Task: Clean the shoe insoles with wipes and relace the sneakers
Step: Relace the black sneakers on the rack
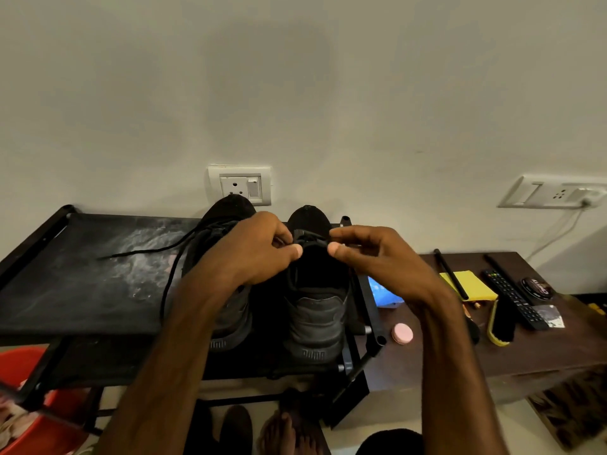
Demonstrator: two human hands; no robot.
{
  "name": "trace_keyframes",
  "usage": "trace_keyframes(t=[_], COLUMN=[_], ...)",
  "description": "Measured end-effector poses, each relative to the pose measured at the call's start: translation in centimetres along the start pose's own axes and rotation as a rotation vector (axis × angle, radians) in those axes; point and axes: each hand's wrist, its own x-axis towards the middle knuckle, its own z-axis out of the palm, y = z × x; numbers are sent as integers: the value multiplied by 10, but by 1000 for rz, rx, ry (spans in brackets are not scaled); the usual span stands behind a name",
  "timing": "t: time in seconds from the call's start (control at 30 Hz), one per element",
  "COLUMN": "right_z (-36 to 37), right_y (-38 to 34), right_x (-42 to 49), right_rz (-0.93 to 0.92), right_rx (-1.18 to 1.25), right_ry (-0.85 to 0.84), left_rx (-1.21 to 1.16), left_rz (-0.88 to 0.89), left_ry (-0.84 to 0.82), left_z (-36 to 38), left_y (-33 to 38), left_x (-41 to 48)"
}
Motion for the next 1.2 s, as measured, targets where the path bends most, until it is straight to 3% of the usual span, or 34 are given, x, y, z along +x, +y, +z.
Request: trace_keyframes(t=[0.1, 0.23, 0.53, 1.2], right_z=[-5, -7, -7, 5], right_y=[4, 11, 15, 8], right_x=[-1, 1, 5, 4], right_rz=[-22, -67, -107, 91], right_rx=[51, -103, -94, 149], right_ry=[68, 68, 171, 240], left_rx=[-75, -76, -83, -98], left_rz=[-19, -26, -12, -78], left_ry=[67, 152, 198, 183], left_z=[-3, 5, 12, 18], left_y=[-3, -2, -3, 3], left_x=[1, 4, 8, 12])
